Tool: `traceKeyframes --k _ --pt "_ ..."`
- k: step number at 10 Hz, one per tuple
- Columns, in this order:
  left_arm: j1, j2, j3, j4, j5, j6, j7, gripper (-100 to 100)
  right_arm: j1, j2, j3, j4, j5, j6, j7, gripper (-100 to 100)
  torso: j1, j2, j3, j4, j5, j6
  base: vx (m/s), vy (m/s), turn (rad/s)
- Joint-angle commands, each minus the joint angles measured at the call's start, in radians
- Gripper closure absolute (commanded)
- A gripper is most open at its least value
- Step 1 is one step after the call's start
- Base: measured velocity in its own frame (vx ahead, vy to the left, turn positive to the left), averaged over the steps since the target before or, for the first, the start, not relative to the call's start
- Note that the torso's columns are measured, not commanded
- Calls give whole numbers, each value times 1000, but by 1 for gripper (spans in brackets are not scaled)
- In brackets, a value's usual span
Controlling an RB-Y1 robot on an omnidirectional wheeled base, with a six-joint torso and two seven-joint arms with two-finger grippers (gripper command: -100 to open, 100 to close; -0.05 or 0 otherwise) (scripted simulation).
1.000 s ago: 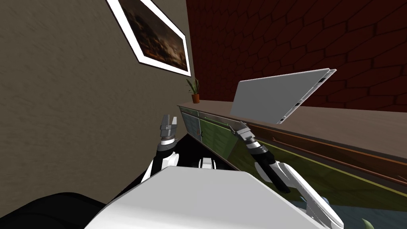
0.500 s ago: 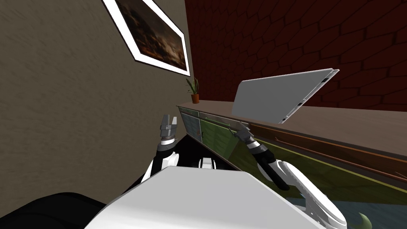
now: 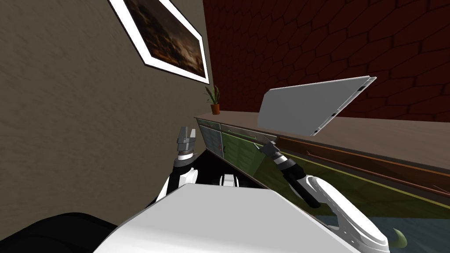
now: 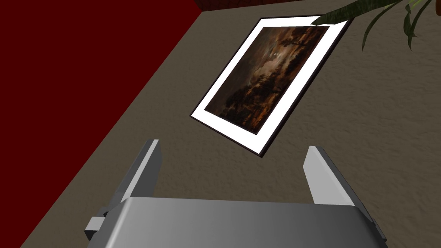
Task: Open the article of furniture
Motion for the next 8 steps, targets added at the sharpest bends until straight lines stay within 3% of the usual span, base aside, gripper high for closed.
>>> traceKeyframes --k 1,7,8 --pt "0 0 0 0 0 0 0 0 -7 -30 -11 23 69 -2 71 -100 0 0 0 0 0 0 21 57 -69" --pt "0 0 0 0 0 0 0 0 -18 -88 -32 59 203 -6 203 -100 0 1 1 0 0 0 17 58 -57" --pt "0 0 0 0 0 0 0 0 -19 -84 -32 59 188 -6 186 -100 0 0 0 0 0 0 8 22 -13"
